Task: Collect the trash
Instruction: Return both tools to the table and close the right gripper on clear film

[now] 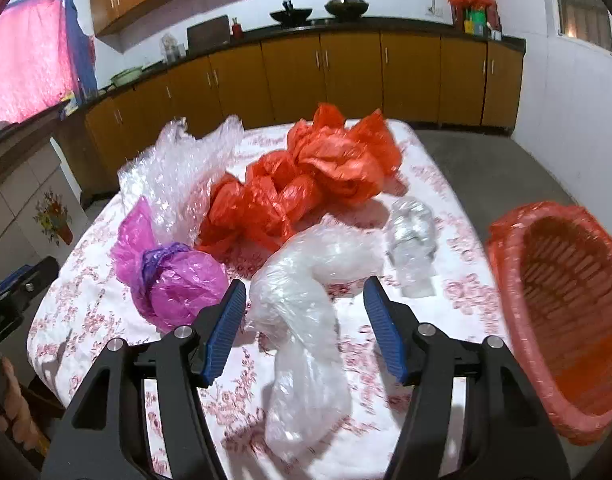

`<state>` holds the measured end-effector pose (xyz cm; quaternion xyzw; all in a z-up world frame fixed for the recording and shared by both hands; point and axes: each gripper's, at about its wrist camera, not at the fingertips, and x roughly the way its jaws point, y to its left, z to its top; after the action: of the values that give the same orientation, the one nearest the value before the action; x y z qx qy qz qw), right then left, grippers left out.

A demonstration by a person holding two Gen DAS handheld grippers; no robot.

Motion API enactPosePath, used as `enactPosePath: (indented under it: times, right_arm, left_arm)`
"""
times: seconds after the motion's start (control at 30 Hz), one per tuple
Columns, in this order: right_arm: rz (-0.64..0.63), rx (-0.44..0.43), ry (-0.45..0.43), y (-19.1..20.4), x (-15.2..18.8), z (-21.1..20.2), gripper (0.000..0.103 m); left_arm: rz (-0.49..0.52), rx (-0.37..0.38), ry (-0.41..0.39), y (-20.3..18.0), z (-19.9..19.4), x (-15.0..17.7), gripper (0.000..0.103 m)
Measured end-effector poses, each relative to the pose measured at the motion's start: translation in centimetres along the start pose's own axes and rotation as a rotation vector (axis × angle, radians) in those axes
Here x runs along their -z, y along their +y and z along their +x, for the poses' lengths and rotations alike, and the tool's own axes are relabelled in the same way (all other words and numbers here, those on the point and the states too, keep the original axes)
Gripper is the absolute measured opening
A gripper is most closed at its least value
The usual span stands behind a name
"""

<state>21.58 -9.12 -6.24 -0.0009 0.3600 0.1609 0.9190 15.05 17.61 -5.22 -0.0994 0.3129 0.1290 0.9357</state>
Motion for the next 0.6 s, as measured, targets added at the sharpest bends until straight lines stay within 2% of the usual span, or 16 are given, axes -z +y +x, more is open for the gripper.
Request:
enactPosePath:
  times: [0.6]
  right_arm:
    - [-0.065,0.027,0.118,1.2,0.2,4.1,0.062]
  left_arm:
    - [-0.037,0.025,0.042,0.9,1.8,0.5,0.085]
